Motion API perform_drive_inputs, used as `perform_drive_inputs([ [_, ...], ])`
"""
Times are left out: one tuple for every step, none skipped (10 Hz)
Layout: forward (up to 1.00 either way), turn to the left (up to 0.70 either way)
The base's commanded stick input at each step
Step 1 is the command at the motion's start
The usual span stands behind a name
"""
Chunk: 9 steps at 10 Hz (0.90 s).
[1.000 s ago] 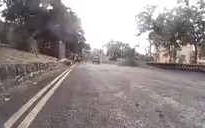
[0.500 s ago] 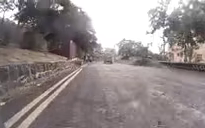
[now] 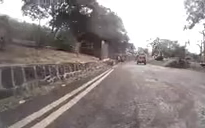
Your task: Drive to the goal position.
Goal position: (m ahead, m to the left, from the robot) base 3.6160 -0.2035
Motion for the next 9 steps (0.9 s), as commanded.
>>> perform_drive_inputs([
  [0.20,0.40],
  [0.15,0.41],
  [0.09,0.43],
  [0.04,0.44],
  [0.00,0.38],
  [0.00,0.18],
  [0.00,0.00],
  [0.00,0.00],
  [0.00,0.00],
])
